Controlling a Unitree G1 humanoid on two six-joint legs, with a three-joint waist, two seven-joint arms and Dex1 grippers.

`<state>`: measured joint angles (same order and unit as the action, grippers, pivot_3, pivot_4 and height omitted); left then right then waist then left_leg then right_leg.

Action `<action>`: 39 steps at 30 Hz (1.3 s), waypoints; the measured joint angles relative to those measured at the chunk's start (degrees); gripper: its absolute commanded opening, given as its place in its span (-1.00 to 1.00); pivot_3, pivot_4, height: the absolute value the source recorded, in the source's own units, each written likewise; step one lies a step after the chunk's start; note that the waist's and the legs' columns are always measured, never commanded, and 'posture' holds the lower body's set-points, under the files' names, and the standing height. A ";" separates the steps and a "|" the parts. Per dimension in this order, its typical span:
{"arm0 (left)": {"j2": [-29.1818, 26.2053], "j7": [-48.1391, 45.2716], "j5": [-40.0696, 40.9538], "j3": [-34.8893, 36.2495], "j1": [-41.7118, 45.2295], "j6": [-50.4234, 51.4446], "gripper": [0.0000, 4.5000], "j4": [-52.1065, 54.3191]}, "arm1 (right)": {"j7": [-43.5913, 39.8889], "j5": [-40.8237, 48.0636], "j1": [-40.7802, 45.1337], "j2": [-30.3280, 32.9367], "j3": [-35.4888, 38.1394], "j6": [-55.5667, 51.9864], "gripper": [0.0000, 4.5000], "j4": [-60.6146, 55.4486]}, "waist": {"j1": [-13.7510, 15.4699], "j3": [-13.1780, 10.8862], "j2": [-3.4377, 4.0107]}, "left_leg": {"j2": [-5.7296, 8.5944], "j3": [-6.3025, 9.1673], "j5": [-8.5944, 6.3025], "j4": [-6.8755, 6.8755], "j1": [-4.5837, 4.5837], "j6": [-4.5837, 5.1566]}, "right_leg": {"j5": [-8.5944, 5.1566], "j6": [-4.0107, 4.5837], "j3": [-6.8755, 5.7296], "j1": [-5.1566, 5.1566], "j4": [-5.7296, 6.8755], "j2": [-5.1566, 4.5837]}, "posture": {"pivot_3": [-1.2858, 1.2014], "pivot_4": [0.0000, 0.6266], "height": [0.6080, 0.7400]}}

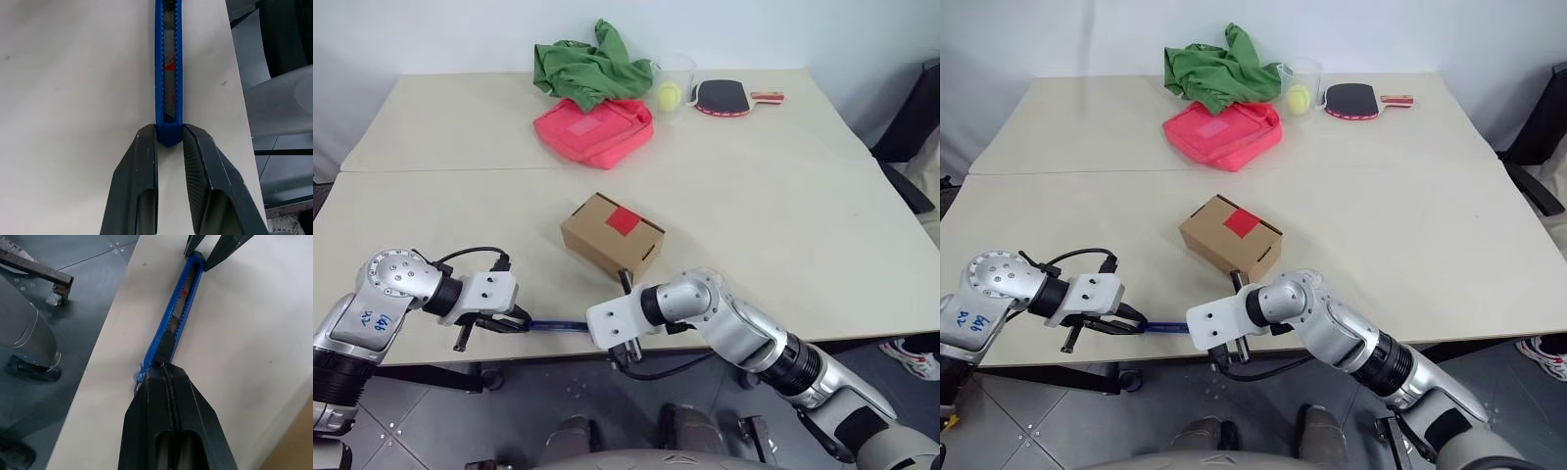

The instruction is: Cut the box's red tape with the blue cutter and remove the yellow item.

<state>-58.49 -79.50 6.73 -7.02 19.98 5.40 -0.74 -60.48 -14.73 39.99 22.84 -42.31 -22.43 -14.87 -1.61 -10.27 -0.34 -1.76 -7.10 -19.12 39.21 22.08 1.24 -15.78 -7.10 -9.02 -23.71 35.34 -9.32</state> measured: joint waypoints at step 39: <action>0.85 -0.05 -0.45 0.06 0.62 0.39 -0.83 -0.08 | 2.05 -4.55 5.36 -14.00 -1.54 8.43 -0.83 16.92 | 0.07 0.01 0.02 | 0.01 -0.01 0.05 0.00 -0.01 -0.08 | -0.01 0.03 -0.02 0.01 0.12 0.00 | 0.03 -0.52 1.00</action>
<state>-57.64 -79.56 6.28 -6.96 20.61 5.79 -0.82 -58.43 -19.28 45.35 8.84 -43.85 -13.99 2.06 -1.54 -10.26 -0.32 -1.74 -7.11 -19.07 39.22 22.08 1.16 -15.79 -7.07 -9.04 -23.71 35.47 -9.32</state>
